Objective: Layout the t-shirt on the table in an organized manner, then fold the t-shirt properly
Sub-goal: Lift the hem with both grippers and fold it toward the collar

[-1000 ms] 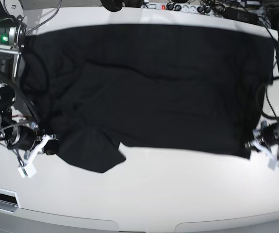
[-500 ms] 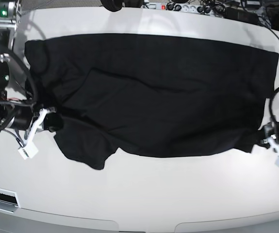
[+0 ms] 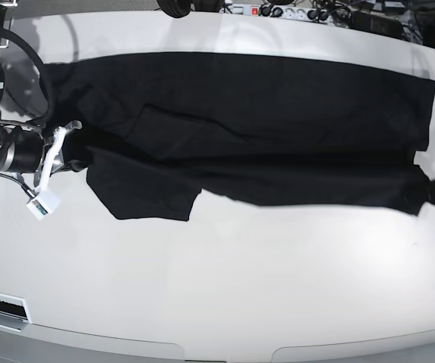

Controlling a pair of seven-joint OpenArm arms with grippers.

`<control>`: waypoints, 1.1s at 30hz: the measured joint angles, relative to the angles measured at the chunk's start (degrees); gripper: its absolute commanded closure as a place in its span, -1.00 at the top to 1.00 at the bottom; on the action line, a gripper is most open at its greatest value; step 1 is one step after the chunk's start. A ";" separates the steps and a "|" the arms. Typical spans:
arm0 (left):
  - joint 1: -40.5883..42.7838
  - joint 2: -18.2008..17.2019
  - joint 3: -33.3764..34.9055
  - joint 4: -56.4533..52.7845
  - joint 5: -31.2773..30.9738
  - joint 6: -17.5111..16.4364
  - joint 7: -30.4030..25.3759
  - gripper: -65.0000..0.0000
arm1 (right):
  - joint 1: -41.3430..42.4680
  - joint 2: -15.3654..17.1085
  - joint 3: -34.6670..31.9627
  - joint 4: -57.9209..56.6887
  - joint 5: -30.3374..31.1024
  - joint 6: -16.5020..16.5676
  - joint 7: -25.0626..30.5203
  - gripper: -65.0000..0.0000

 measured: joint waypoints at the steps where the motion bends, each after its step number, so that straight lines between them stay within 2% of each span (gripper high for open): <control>1: 0.63 -0.04 0.00 -0.02 0.13 0.00 0.17 -1.00 | 0.22 0.83 0.02 0.00 0.07 -0.02 0.00 -1.00; 3: 1.55 -0.20 -0.02 0.00 0.00 0.00 -1.60 -1.00 | 0.55 2.36 0.15 0.00 0.04 -0.02 0.00 -1.00; 7: 2.97 0.07 -0.02 0.04 -0.33 0.00 -5.05 -1.00 | 0.57 2.67 2.97 0.00 1.14 -0.02 0.22 -1.00; 13: 2.95 0.28 -0.02 0.02 -0.35 0.02 -7.41 -1.00 | 0.61 2.60 12.48 0.00 10.93 0.00 -1.73 -1.00; 17: 2.95 0.37 -0.02 0.02 -3.52 0.07 -5.99 -1.00 | -0.28 2.69 14.19 0.02 15.69 -0.02 -5.20 -1.00; 19: 2.95 0.22 -0.02 0.15 -8.20 0.04 -2.25 -1.00 | -1.86 2.56 13.81 0.02 15.89 0.00 -5.66 -1.00; 21: 2.95 0.24 -0.02 1.18 -8.00 0.00 0.28 -1.00 | -3.54 2.40 13.51 0.02 15.76 0.00 -6.10 -1.00; 28: 3.91 -0.39 -0.02 3.39 -8.11 0.00 -0.44 -1.00 | -6.64 2.40 13.40 0.02 15.21 0.00 -5.92 -1.00; 33: 8.98 -1.20 0.00 3.41 -8.26 -0.02 -0.09 -1.00 | -9.88 2.01 13.27 0.00 8.37 0.00 -5.31 -1.00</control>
